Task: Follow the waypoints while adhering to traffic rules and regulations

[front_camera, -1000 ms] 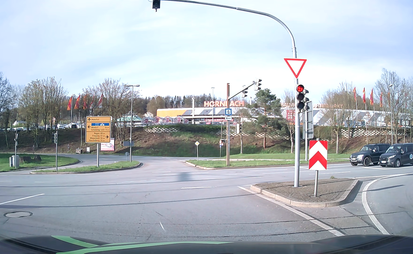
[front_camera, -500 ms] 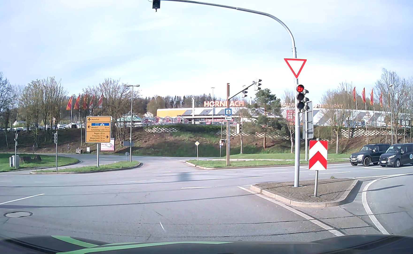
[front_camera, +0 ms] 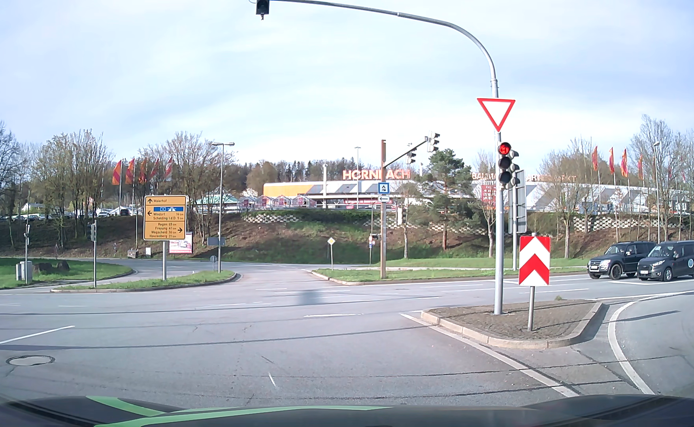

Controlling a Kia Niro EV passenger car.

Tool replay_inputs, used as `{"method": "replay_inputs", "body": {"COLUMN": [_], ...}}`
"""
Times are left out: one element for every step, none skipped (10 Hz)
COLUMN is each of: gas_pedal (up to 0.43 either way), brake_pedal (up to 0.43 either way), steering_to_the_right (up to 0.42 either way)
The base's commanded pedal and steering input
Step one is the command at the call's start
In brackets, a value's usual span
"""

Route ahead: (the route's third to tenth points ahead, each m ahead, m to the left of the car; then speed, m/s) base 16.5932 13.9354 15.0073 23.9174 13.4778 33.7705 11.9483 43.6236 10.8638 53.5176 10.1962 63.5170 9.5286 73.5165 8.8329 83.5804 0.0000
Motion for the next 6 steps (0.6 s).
{"method": "replay_inputs", "body": {"gas_pedal": [0.000,0.000,0.000,0.000,0.000,0.000], "brake_pedal": [0.390,0.384,0.384,0.390,0.384,0.384], "steering_to_the_right": [-0.002,-0.002,-0.002,-0.002,-0.002,-0.002]}}
